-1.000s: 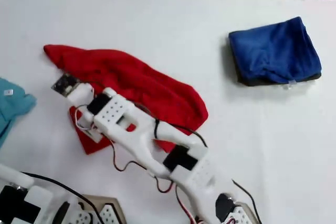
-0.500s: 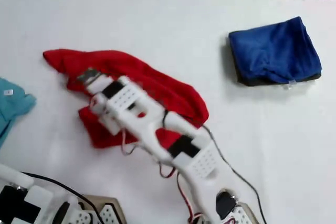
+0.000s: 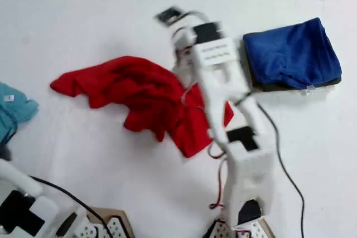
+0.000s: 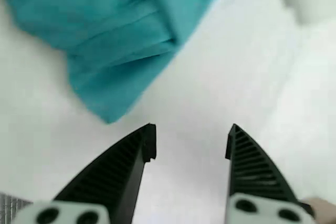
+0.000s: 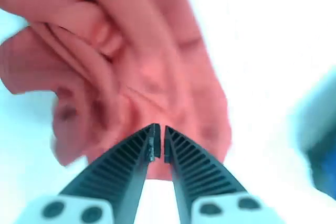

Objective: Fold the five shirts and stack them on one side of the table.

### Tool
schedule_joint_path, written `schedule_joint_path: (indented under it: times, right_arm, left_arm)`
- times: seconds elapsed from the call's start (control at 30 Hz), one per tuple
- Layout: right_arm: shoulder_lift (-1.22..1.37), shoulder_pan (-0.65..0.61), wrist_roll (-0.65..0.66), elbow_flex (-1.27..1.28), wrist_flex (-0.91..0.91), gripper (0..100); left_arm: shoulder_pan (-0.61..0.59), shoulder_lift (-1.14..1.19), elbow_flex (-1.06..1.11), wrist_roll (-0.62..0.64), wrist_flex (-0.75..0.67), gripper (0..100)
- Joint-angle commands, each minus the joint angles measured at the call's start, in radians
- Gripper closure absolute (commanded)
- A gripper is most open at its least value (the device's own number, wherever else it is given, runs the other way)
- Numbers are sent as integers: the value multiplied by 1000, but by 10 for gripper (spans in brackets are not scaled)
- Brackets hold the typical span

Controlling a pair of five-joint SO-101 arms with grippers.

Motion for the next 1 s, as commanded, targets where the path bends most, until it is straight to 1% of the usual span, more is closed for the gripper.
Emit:
schedule_joint_path:
  times: [0.0, 0.07, 0.13, 0.2, 0.3, 0.37, 0.5, 0.6, 0.7, 0.8, 0.9, 0.97]
  right_arm:
    - [-243, 79, 23, 31, 25, 979]
    - [-326, 91, 20, 127, 25, 979]
    - [-394, 59, 17, 256, 21, 978]
    - [-432, -28, 15, 379, -1, 978]
    - [-450, -160, 5, 560, -68, 974]
    - [-449, -223, -32, 677, -143, 937]
    - [-456, -332, -71, 885, -325, 796]
    - [-452, -403, -74, 967, -432, 712]
    - [-449, -455, -74, 1003, -522, 705]
    - [-446, -495, -78, 1008, -587, 705]
    - [-441, -506, -112, 1008, -651, 705]
    - [-410, -501, -110, 1003, -696, 705]
  left_arm:
    - [149, -29, -35, 49, 60, 771]
    - [221, -29, -35, 72, 83, 771]
    - [275, -32, -35, 104, 91, 771]
    - [304, -29, -36, 138, 83, 771]
    - [311, -28, -42, 158, 78, 771]
    - [307, -29, -42, 157, 74, 771]
    - [249, -29, -39, 155, 57, 771]
    - [189, -28, -35, 155, 25, 771]
    - [135, -28, -36, 144, 17, 771]
    - [100, -28, -33, 69, 18, 771]
    - [64, -28, -35, 40, 18, 771]
    - [43, -28, -35, 37, 18, 771]
